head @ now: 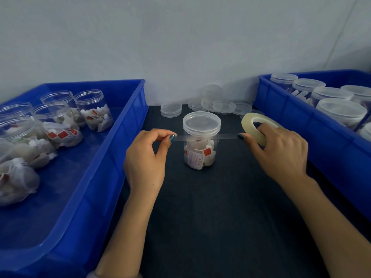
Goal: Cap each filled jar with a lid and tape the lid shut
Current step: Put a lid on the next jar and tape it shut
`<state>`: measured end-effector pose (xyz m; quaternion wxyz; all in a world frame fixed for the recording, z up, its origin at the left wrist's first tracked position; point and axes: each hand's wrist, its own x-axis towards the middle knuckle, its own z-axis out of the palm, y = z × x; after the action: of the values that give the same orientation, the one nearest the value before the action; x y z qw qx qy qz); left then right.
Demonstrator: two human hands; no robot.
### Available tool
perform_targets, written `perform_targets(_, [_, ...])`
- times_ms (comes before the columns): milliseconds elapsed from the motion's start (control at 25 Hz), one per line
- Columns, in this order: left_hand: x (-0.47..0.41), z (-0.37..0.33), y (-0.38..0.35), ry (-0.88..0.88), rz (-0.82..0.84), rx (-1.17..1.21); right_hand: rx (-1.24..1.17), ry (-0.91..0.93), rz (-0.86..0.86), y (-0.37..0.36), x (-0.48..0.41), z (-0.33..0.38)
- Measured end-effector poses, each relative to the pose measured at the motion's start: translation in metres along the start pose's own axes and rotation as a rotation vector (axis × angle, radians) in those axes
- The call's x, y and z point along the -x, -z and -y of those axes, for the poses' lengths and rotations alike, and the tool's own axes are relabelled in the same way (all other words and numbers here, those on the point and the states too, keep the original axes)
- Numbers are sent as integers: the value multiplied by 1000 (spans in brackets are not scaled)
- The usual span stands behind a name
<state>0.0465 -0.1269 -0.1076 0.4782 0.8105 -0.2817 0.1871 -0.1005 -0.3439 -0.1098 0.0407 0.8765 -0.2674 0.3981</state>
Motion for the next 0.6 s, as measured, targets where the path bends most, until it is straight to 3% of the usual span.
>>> perform_targets(200, [-10,3,-14,7,-25,-19,6,-10,42,-7,-6,2])
perform_targets(320, [-19,6,-24,-29,-5,84,-13,15,29,-14,-10,4])
perform_targets(600, [-30,3,-59,38,256,411,-79,48,34,-30,-24,7])
